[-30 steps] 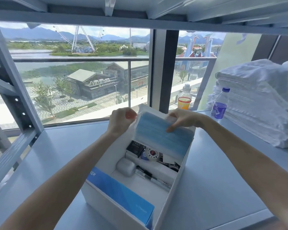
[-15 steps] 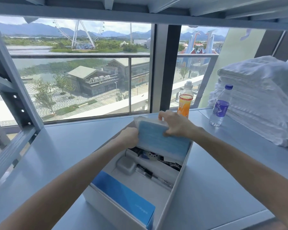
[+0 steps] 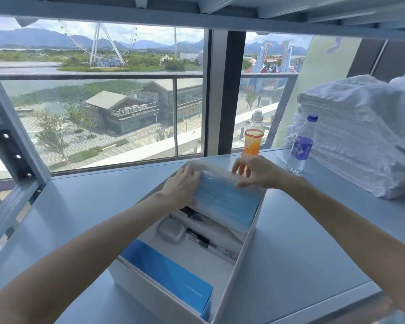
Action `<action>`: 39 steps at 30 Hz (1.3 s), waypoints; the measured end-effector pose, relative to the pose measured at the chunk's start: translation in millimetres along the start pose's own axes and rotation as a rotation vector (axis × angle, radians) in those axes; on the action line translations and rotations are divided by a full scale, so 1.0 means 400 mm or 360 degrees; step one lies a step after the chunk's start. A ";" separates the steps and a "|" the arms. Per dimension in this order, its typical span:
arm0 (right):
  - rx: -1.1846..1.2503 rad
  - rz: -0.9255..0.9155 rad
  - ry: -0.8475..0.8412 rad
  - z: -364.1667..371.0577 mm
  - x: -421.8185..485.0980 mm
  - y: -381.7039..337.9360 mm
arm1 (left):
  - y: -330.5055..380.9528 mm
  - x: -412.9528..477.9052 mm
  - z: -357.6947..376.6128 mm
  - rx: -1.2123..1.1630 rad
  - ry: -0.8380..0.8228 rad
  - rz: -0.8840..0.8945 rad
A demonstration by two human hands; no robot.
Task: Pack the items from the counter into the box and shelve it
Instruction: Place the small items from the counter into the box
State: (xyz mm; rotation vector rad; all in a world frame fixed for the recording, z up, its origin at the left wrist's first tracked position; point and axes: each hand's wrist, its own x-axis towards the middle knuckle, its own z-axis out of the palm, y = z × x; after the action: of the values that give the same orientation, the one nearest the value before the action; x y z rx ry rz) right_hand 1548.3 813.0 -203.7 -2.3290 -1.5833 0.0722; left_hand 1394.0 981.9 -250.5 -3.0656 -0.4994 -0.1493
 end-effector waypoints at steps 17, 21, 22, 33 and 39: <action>-0.0232 0.0024 0.0137 0.033 -0.030 -0.037 | 0.018 -0.069 0.011 0.0244 -0.0020 0.0158; -0.0268 0.0004 0.0090 0.029 -0.048 -0.035 | 0.019 -0.057 0.028 0.0303 -0.0011 0.0281; -0.0272 0.0007 0.0089 0.029 -0.052 -0.034 | 0.016 -0.052 0.031 0.0303 -0.0016 0.0288; -0.0147 -0.0220 0.0157 0.048 -0.072 -0.076 | -0.005 -0.061 0.019 0.0272 -0.0045 0.0326; -0.0083 -0.0243 0.0064 0.052 -0.080 -0.078 | -0.026 -0.114 -0.019 0.0229 -0.0011 0.0364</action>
State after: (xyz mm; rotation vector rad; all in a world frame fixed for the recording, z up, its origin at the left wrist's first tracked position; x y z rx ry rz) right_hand 1503.7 798.9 -218.7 -2.2248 -1.7564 -0.0516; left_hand 1347.2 976.9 -247.3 -2.9533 -0.1493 -0.0912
